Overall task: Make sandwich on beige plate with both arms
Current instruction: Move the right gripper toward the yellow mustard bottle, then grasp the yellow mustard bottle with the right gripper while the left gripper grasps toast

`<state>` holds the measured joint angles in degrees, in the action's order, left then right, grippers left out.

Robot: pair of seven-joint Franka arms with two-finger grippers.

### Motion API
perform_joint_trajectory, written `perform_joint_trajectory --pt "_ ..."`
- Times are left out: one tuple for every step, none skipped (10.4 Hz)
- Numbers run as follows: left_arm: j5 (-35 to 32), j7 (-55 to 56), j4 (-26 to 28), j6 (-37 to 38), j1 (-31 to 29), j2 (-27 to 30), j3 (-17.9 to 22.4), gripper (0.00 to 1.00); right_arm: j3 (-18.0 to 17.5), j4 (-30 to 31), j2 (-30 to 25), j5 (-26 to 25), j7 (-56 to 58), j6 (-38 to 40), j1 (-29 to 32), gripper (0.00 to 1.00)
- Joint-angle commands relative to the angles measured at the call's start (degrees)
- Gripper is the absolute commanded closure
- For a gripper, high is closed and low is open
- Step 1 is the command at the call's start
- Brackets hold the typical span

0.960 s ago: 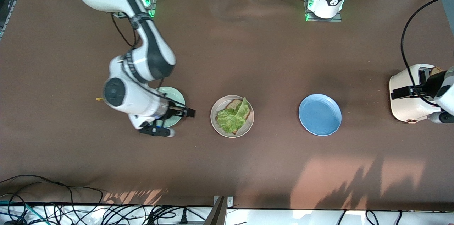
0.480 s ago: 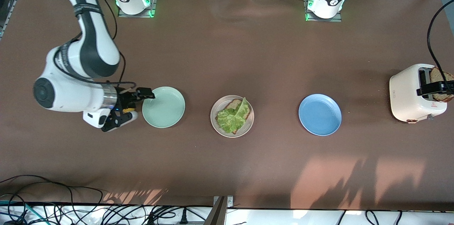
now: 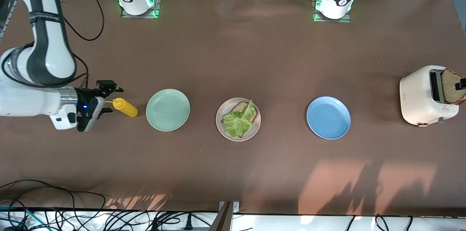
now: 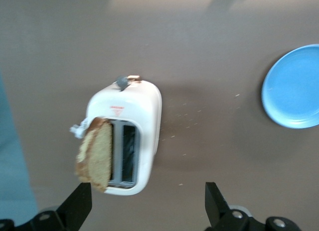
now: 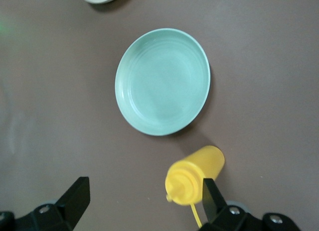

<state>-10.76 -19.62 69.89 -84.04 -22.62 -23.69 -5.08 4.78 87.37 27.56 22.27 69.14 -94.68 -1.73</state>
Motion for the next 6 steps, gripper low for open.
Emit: perform_joint_trajectory --pt "-4.3 -2.8 0.8 0.0 -1.4 -0.7 -0.5 0.00 1.1 1.6 -1.5 1.5 16.1 3.5 2.7 0.00" --pt "-4.3 -4.2 0.7 -0.2 -2.7 -1.9 -0.5 0.00 1.2 1.6 -1.4 3.1 22.9 4.1 4.4 0.00" --pt "-4.2 -5.4 0.5 -0.6 -3.9 -2.8 -0.5 0.00 2.9 1.5 -1.1 5.3 28.3 5.6 5.4 0.00" --pt "-4.0 -6.3 0.5 -0.6 -5.1 -3.5 -0.5 0.00 4.8 1.3 0.0 7.3 33.0 8.9 5.7 0.00" --pt "-4.0 -6.7 0.5 -0.6 -5.7 -4.2 -0.5 0.00 5.1 0.3 1.9 10.3 37.3 13.1 7.9 0.00" --pt "-3.9 -6.8 0.5 -0.7 -6.3 -5.0 -0.5 0.00 5.2 -0.9 4.1 12.6 41.8 15.4 9.4 0.00"
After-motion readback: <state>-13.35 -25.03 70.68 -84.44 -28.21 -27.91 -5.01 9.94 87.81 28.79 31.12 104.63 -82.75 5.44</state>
